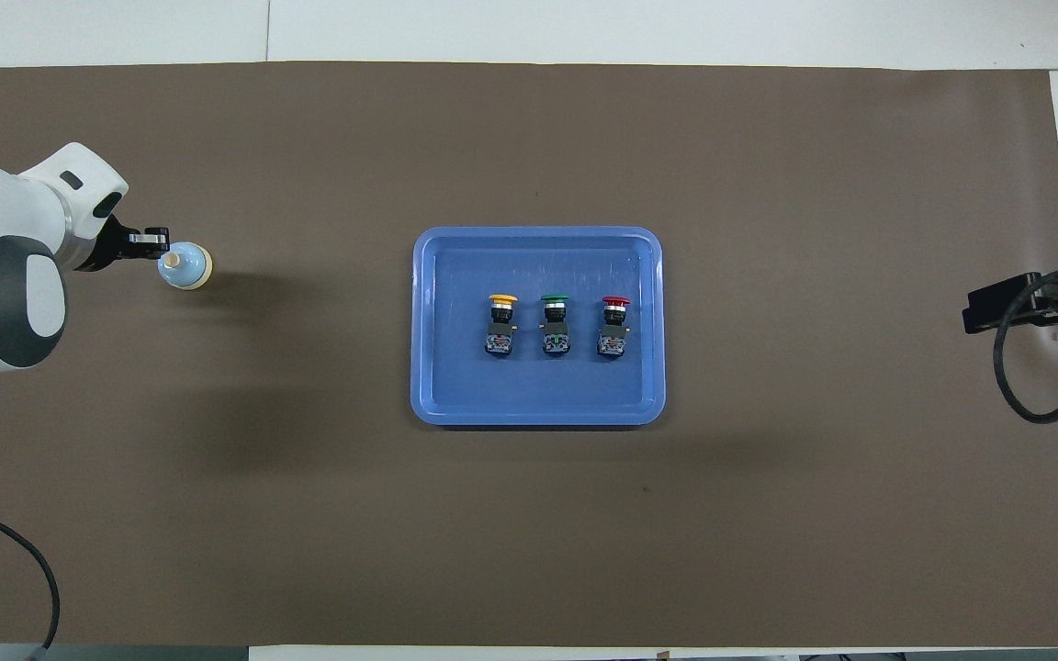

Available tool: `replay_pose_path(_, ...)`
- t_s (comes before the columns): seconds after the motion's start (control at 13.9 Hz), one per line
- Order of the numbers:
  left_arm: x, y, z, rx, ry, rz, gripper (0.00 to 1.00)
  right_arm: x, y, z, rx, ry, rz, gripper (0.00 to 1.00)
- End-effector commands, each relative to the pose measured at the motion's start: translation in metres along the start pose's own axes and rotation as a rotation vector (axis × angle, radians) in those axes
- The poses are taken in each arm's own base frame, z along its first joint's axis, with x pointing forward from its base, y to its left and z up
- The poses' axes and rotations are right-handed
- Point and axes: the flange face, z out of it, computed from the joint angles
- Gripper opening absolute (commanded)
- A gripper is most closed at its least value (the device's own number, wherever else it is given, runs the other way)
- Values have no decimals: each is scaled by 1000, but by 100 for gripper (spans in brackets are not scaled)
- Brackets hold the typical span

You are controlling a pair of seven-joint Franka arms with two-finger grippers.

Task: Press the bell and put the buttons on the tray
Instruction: 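Move the left gripper to the white bell and press it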

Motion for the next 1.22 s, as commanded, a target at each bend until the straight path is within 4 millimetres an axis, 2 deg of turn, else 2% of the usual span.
replay_pose_path(0.0, -3, 5, 4, 6, -5, 12, 0, -4, 3, 0, 19, 7, -11, 100)
replay_pose_path(0.65, -16, 4, 12, 5, -32, 11, 0, -4, 3, 0, 20, 7, -11, 100)
replay_pose_path(1.0, -25, 9, 30, 4, -40, 16, 0, -4, 3, 0, 20, 7, -11, 100)
replay_pose_path(1.15, -23, 8, 29, 5, -37, 17, 0, -4, 3, 0, 20, 7, -11, 100)
